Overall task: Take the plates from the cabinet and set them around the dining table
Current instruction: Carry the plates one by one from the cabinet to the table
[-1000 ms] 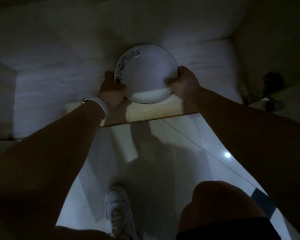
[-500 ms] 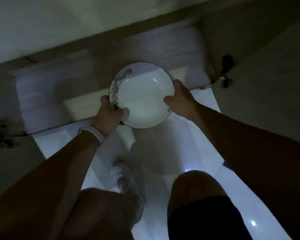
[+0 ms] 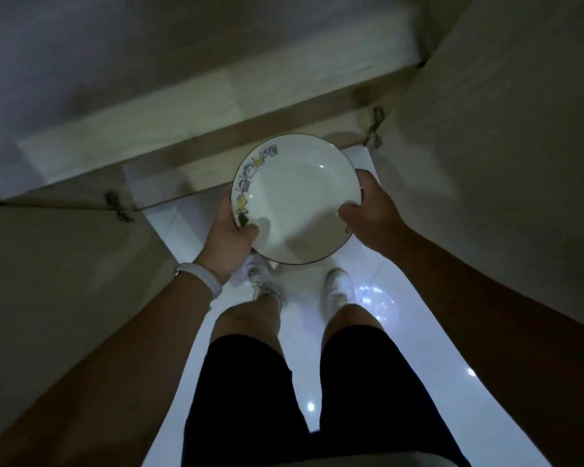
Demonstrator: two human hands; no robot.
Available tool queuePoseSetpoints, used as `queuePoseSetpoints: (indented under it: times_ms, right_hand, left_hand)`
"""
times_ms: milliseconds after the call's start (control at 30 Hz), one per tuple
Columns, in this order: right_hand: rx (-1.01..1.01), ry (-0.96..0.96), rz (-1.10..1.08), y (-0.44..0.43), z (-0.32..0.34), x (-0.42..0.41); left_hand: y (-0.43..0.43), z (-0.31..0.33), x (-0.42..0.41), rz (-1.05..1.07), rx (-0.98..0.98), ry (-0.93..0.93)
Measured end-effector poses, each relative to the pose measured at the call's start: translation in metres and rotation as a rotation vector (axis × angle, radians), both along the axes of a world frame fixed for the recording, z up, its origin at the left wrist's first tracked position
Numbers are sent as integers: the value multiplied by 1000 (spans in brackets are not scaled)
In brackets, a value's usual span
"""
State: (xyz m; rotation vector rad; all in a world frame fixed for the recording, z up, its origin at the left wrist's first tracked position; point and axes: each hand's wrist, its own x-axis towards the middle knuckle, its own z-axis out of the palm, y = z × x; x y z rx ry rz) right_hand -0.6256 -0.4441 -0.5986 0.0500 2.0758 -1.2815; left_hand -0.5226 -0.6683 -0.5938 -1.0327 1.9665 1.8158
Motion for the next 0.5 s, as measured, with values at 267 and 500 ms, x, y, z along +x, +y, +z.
queuePoseSetpoints:
  times_ms: [267, 500]
  right_hand:
    - [-32, 31, -127, 40, 156, 27]
    - [-53, 25, -194, 61, 256, 42]
  left_hand:
    - [38, 155, 15, 30, 115, 103]
    - [57, 250, 17, 21, 182, 189]
